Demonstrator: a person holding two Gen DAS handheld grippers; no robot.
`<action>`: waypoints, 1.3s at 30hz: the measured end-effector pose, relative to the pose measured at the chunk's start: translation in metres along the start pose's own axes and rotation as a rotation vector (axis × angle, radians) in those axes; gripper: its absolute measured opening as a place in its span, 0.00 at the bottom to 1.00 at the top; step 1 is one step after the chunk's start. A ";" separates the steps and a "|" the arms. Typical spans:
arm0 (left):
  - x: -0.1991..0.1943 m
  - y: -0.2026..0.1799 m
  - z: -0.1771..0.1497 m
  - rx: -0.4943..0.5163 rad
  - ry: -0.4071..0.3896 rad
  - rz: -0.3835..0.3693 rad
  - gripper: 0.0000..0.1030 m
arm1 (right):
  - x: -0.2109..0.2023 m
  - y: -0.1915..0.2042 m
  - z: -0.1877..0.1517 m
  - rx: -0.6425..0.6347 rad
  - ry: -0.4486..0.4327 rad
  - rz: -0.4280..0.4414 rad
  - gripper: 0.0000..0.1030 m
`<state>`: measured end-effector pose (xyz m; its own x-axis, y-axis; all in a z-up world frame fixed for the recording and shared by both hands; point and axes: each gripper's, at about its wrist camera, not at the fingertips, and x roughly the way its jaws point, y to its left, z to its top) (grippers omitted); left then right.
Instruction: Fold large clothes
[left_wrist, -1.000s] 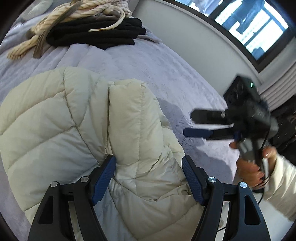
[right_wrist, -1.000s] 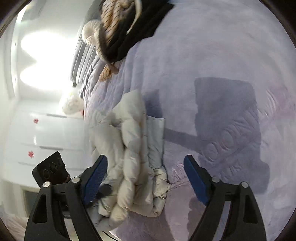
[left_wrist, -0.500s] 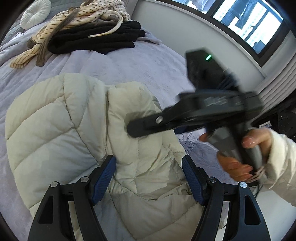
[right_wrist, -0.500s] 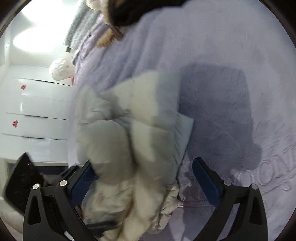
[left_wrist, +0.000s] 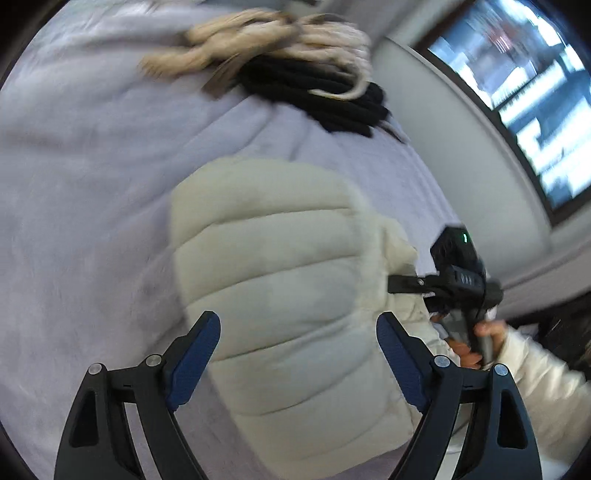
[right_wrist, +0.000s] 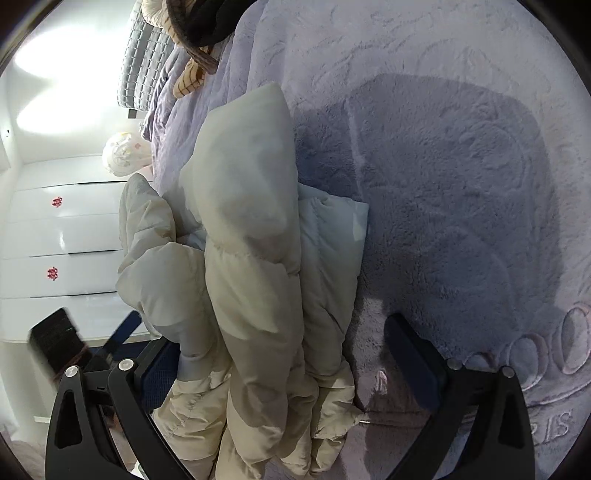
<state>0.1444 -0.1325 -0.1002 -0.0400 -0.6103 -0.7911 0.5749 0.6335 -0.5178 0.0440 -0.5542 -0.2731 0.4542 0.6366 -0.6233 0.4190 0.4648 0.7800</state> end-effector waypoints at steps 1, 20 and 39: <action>0.000 0.017 -0.001 -0.065 0.012 -0.052 0.85 | 0.003 0.002 0.003 -0.001 0.001 0.003 0.98; 0.096 0.080 -0.016 -0.287 0.122 -0.319 0.93 | 0.025 -0.001 0.012 -0.014 0.013 0.110 0.98; 0.032 0.032 -0.018 -0.079 0.058 -0.114 0.82 | 0.025 0.040 -0.032 0.077 -0.068 0.107 0.49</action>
<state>0.1466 -0.1230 -0.1480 -0.1499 -0.6536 -0.7419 0.4982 0.5982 -0.6276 0.0466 -0.5004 -0.2556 0.5508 0.6354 -0.5412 0.4234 0.3461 0.8372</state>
